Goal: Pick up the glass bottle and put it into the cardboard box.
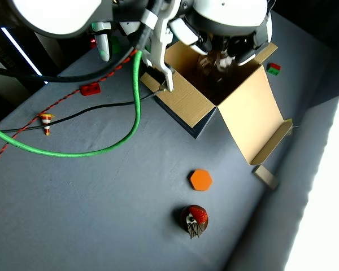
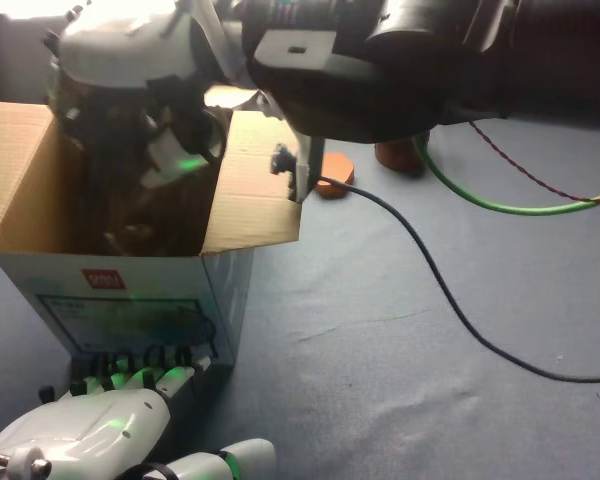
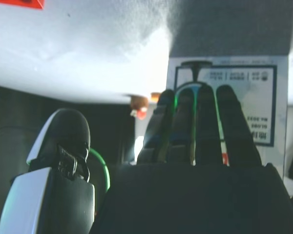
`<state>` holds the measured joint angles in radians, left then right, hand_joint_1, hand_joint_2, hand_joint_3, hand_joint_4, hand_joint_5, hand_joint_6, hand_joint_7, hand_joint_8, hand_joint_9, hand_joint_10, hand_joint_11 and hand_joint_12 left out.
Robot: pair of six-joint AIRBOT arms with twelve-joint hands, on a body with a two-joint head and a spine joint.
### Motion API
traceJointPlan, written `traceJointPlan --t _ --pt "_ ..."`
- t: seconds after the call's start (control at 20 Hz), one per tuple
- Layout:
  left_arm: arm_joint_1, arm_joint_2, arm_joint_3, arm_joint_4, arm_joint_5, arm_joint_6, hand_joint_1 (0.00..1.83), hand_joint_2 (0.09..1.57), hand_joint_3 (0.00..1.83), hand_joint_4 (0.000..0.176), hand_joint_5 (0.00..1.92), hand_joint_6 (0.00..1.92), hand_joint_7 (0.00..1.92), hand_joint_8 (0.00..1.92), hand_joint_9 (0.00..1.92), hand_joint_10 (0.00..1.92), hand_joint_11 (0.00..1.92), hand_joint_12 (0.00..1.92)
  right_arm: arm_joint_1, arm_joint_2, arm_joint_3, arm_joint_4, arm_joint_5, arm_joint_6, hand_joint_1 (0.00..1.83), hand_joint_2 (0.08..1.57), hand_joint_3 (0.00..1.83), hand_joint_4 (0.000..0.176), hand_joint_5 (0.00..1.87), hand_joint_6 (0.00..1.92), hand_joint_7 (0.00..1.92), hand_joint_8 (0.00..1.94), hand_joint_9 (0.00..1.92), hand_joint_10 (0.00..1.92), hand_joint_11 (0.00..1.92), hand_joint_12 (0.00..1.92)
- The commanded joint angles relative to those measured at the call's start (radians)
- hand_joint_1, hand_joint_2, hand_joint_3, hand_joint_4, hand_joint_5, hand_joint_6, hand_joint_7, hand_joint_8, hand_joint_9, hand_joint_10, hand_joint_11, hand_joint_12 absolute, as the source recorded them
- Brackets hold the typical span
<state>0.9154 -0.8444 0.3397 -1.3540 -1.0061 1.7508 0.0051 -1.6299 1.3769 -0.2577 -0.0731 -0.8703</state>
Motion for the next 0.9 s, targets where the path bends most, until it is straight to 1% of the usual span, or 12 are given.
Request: traceJointPlan --t 0.0,0.3,0.7,0.85 --pt "-0.004 -0.002 0.001 0.062 -0.050 -0.008 0.00 1.21 0.00 0.000 0.04 0.00 0.00 0.00 0.00 0.00 0.00 0.00 0.006 -0.003 0.009 -0.001 0.113 -0.012 1.36 1.16 0.00 0.000 0.79 1.16 1.01 1.02 0.80 1.39 0.68 1.54" --pt "0.000 -0.002 -0.001 0.062 -0.050 -0.015 0.00 1.21 0.00 0.000 0.04 0.00 0.00 0.00 0.00 0.00 0.00 0.00 -0.020 -0.017 0.033 -0.001 0.128 -0.042 1.36 1.15 0.00 0.000 0.79 1.18 1.01 1.01 0.80 1.38 0.67 1.54" --pt "0.005 -0.003 -0.002 0.062 -0.050 -0.022 0.00 1.21 0.00 0.000 0.04 0.00 0.00 0.00 0.00 0.00 0.00 0.00 -0.017 -0.019 0.035 -0.001 0.124 -0.054 1.37 1.15 0.00 0.000 0.79 1.17 1.02 1.01 0.80 1.39 0.68 1.55" --pt "0.013 -0.003 -0.003 0.062 -0.050 -0.030 0.00 1.21 0.00 0.000 0.03 0.00 0.00 0.00 0.00 0.00 0.00 0.00 -0.010 -0.016 0.031 -0.001 0.102 -0.051 1.37 1.15 0.00 0.000 0.79 1.17 1.02 1.01 0.80 1.39 0.68 1.55"
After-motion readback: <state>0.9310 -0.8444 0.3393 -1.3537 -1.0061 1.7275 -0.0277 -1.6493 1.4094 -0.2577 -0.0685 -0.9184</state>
